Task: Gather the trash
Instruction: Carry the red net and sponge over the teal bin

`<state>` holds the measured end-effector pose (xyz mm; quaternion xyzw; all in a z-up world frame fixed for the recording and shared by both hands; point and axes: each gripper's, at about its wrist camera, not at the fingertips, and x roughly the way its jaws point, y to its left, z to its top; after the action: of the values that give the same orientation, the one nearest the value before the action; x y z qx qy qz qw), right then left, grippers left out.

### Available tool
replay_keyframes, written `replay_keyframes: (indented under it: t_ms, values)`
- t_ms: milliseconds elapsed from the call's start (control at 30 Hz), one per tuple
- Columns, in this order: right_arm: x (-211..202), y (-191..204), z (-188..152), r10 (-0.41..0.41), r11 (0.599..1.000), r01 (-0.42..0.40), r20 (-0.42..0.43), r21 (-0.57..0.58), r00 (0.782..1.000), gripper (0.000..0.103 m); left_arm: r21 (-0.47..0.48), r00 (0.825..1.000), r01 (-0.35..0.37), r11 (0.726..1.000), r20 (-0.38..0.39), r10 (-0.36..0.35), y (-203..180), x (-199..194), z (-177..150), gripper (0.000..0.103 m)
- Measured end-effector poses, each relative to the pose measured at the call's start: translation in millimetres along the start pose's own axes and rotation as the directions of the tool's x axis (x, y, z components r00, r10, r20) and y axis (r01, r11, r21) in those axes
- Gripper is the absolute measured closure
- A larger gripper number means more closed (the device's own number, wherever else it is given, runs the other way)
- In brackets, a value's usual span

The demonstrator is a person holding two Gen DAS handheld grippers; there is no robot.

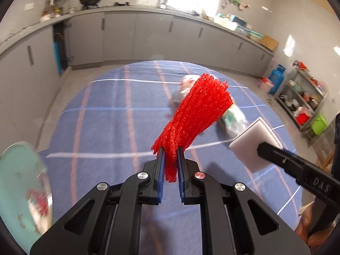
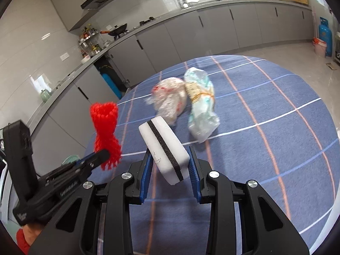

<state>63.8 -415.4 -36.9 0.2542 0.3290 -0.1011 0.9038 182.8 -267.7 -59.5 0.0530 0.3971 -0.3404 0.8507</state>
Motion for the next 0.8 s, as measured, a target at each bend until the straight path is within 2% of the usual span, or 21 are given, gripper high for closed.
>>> replay_keyframes:
  t_ms: [167, 333, 600, 800]
  values:
    - [0.6, 25.0, -9.7, 0.038, 0.999, -0.038, -0.014, -0.029, 0.999, 0.07, -0.06, 0.996, -0.092, 0.994, -0.002, 0.092, 29.1, -27.1, -19.2, 0.092]
    - [5.1, 66.1, -22.4, 0.101, 0.99, -0.105, -0.041, -0.096, 0.994, 0.07, -0.129, 0.982, -0.187, 0.974, 0.014, 0.19, 63.2, -59.2, -36.7, 0.092]
    - [20.0, 136.6, -37.6, 0.197, 0.959, -0.213, -0.1, -0.187, 0.975, 0.07, -0.226, 0.947, -0.307, 0.925, 0.028, 0.321, 115.4, -100.7, -57.5, 0.092]
    - [34.2, 185.1, -46.7, 0.247, 0.93, -0.277, -0.149, -0.24, 0.958, 0.07, -0.301, 0.93, -0.349, 0.887, 0.009, 0.369, 155.4, -122.1, -76.7, 0.092]
